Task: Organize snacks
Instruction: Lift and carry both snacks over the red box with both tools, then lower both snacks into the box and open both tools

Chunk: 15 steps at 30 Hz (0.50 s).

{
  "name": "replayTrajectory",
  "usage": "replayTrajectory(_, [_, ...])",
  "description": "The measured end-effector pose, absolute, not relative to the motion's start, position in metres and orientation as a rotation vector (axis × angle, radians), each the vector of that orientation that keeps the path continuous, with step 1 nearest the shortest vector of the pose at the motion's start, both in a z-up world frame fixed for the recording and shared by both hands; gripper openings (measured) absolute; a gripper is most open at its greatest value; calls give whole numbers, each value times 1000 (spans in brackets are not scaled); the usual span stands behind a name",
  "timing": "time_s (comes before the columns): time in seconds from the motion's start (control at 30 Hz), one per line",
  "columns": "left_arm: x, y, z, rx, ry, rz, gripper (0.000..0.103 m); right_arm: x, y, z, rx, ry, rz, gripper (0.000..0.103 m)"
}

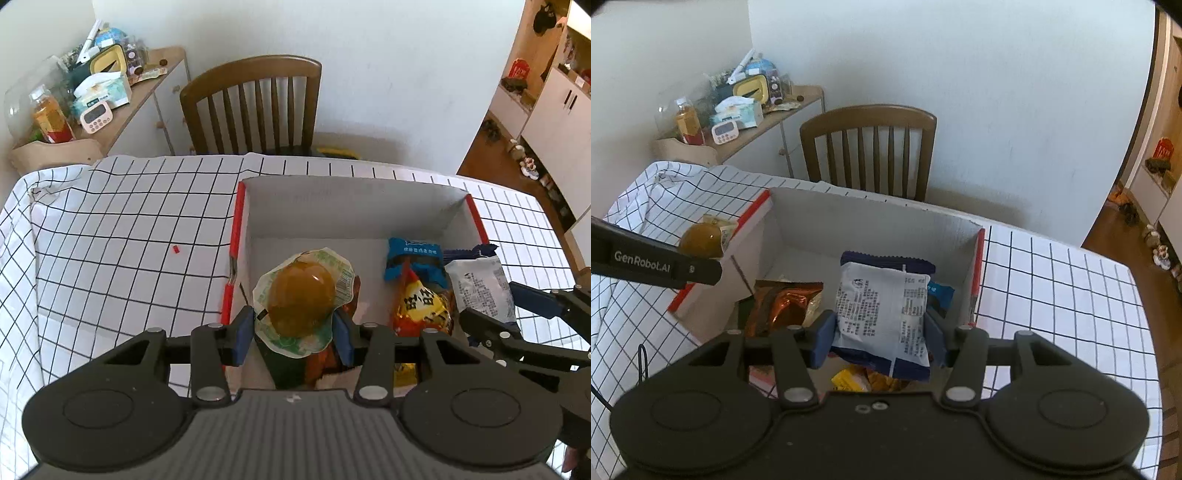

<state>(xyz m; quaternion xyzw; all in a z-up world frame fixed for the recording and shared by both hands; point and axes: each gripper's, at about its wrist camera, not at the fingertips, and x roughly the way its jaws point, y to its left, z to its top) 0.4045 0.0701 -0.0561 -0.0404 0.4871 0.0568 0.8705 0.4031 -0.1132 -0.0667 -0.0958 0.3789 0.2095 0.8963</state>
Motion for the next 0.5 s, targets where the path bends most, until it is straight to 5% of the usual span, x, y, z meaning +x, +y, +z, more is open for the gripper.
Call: replayTrajectory(0.5, [458, 57, -101, -51, 1105, 125, 44, 443, -100, -105, -240, 881, 456, 51])
